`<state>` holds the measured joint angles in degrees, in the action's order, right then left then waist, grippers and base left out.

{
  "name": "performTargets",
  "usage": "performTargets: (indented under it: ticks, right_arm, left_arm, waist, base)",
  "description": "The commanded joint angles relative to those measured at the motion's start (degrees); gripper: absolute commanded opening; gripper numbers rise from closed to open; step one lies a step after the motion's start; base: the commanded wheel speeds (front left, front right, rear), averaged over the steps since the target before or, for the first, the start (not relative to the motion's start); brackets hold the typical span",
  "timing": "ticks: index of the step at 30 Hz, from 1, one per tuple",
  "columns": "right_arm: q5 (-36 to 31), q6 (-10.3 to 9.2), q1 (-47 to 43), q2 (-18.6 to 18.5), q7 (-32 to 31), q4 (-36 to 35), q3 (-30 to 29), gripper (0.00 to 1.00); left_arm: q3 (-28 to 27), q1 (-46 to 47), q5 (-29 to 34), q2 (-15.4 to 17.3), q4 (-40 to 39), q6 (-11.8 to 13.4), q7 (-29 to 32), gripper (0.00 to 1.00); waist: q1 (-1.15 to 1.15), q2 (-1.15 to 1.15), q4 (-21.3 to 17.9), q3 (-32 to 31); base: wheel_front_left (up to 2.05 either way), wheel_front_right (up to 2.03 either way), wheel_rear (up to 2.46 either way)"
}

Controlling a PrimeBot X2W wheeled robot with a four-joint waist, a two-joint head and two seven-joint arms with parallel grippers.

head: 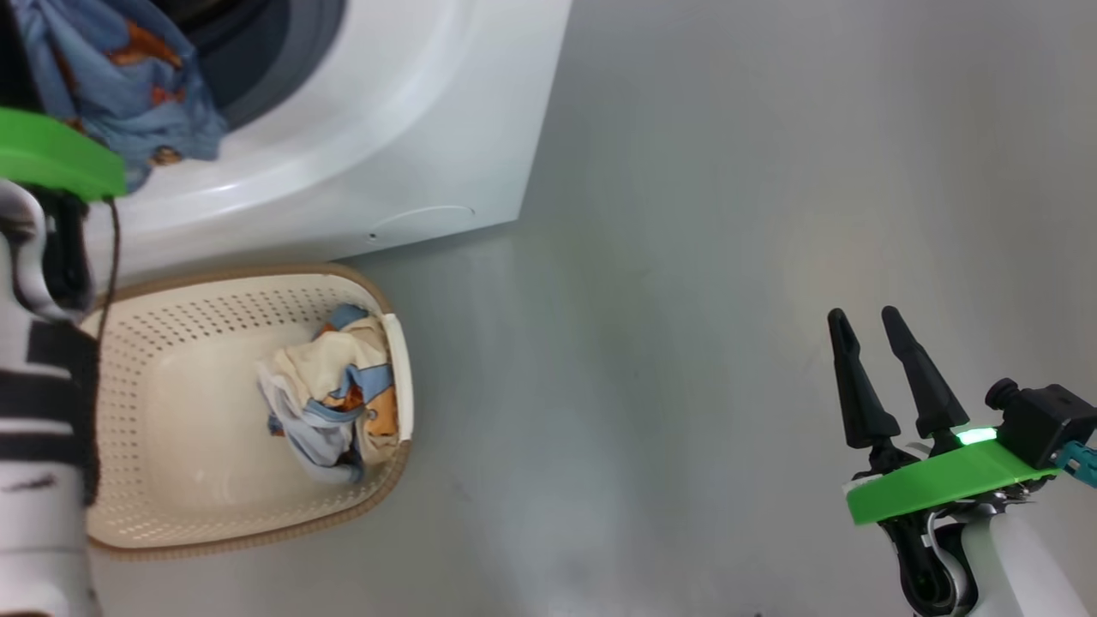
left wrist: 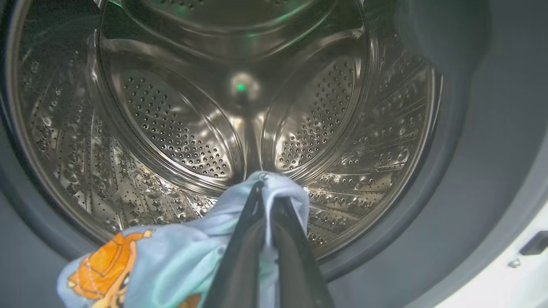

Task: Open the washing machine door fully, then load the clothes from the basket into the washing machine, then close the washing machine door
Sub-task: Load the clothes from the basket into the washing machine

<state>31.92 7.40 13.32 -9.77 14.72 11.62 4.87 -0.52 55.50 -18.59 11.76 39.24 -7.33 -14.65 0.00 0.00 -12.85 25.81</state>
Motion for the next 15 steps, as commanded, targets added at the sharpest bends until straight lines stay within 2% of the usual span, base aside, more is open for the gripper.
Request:
performTargets:
  ticks: [1, 9, 12, 15]
  right_arm:
    - [0.2, 0.09, 0.6, -0.3, 0.3, -1.5, 1.3, 1.00]
    - [0.5, 0.09, 1.5, 0.9, 0.3, -1.7, 3.0, 1.00]
    - [0.6, 0.09, 1.9, 1.3, 0.3, -1.9, 3.4, 1.00]
    - [0.7, 0.09, 2.3, 1.5, 0.3, -2.0, 3.4, 1.00]
  left_arm:
    - [-0.8, 2.2, -0.2, 3.0, -0.1, -0.2, -0.3, 0.00]
    - [1.9, 11.8, 1.1, 6.9, 15.5, -0.2, -0.3, 0.00]
    - [2.0, 15.2, 2.0, 8.0, 16.6, 0.0, -0.3, 0.00]
    - [1.2, 17.7, 3.0, 8.7, 13.7, 0.4, -0.3, 0.00]
  waist:
    - [0.00, 0.00, -1.2, 1.3]
    - [0.00, 0.00, -3.7, 3.4]
    - [0.00, 0.00, -4.3, 4.3]
    - [0.00, 0.00, -4.6, 5.3]
  base:
    - [0.00, 0.00, 0.00]
    - [0.00, 0.00, 0.00]
    - [0.00, 0.00, 0.00]
    - [0.00, 0.00, 0.00]
